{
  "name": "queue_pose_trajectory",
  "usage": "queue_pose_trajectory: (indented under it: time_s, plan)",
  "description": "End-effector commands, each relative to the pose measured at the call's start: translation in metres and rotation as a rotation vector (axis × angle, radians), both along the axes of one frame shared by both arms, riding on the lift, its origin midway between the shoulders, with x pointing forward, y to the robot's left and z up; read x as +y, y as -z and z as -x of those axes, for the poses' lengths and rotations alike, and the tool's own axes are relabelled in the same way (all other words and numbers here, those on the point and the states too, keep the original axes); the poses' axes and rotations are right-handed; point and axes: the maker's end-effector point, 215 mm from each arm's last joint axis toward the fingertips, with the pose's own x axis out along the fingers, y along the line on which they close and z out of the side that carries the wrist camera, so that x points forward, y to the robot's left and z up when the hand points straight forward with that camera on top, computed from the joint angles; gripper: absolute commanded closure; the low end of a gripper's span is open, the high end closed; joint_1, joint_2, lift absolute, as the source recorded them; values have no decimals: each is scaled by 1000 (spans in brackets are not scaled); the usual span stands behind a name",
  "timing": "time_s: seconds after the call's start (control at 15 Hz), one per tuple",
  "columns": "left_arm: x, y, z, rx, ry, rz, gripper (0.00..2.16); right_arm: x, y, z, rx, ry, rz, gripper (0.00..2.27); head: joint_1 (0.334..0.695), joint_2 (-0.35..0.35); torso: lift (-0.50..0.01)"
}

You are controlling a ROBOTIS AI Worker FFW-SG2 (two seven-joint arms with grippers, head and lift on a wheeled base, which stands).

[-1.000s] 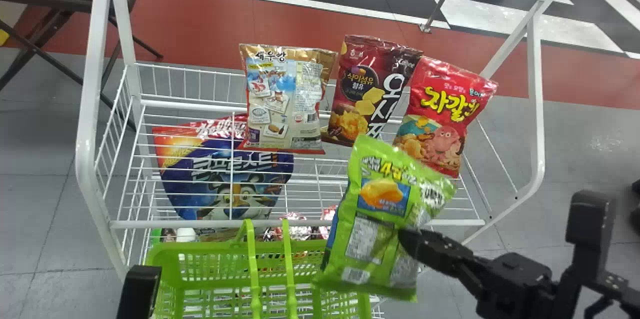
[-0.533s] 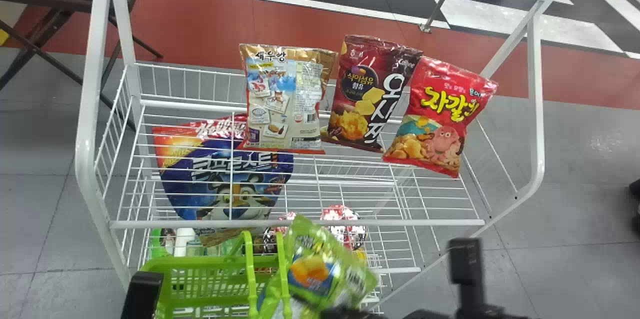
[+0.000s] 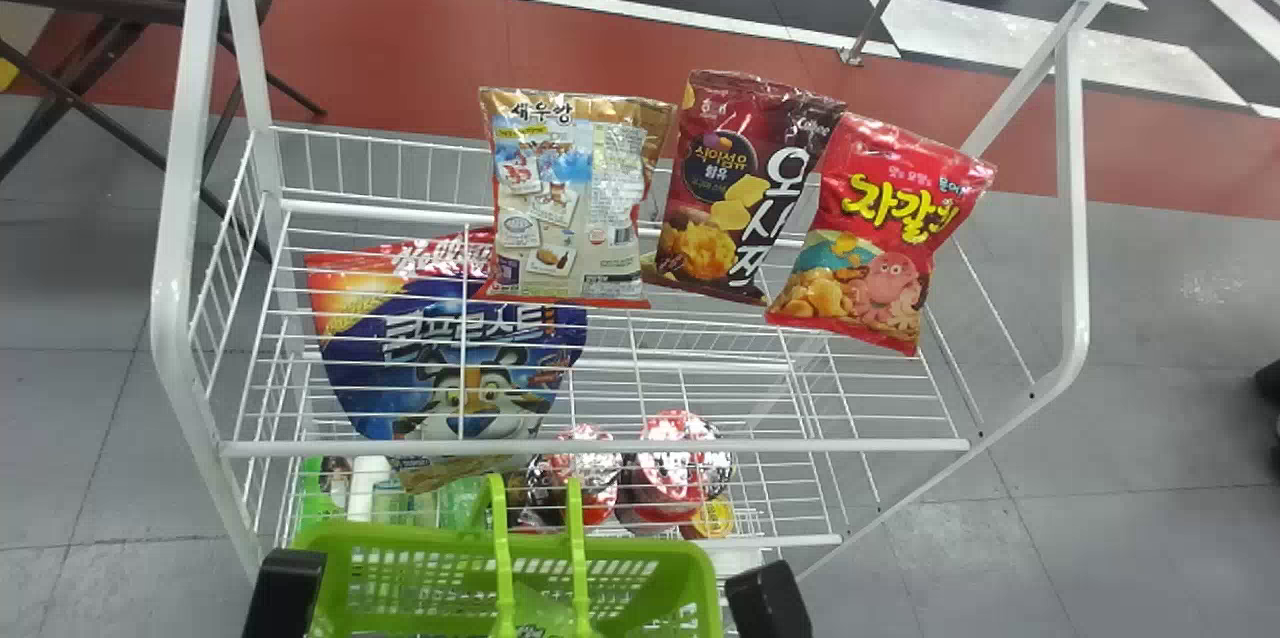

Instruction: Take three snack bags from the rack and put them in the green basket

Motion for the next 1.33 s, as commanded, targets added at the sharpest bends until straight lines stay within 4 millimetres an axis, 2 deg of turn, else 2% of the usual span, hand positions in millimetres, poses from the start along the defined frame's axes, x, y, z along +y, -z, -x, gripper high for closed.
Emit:
queue_pose_trajectory:
  time_s: [0.0, 0.13, 0.33, 0.4, 0.67, 1.0, 1.27]
  plan:
    - [0, 0, 0, -1, 0, 1, 1274, -20, -19, -18, -71, 40, 31, -2, 695, -350, -7]
    - [0, 0, 0, -1, 0, 1, 1274, -30, -46, -42, -184, 80, 8, 39, 695, -350, -7]
    - [0, 0, 0, -1, 1, 1, 1274, -37, -75, -61, -272, 123, -45, 49, 695, -350, -7]
    - [-1, 0, 1, 0, 3, 0, 1274, -40, -89, -77, -347, 143, -69, 53, 695, -350, -7]
    - [-5, -2, -1, -9, 4, 7, 1274, -53, -170, -170, -845, 217, -67, 56, 695, -350, -7]
    - [-12, -2, 2, -19, 20, 10, 1274, -34, -191, -266, -1042, 294, -62, 63, 695, -350, -7]
    - [-15, 0, 0, -13, 25, 13, 1274, -7, -174, -342, -1049, 283, -42, 63, 695, -350, -7]
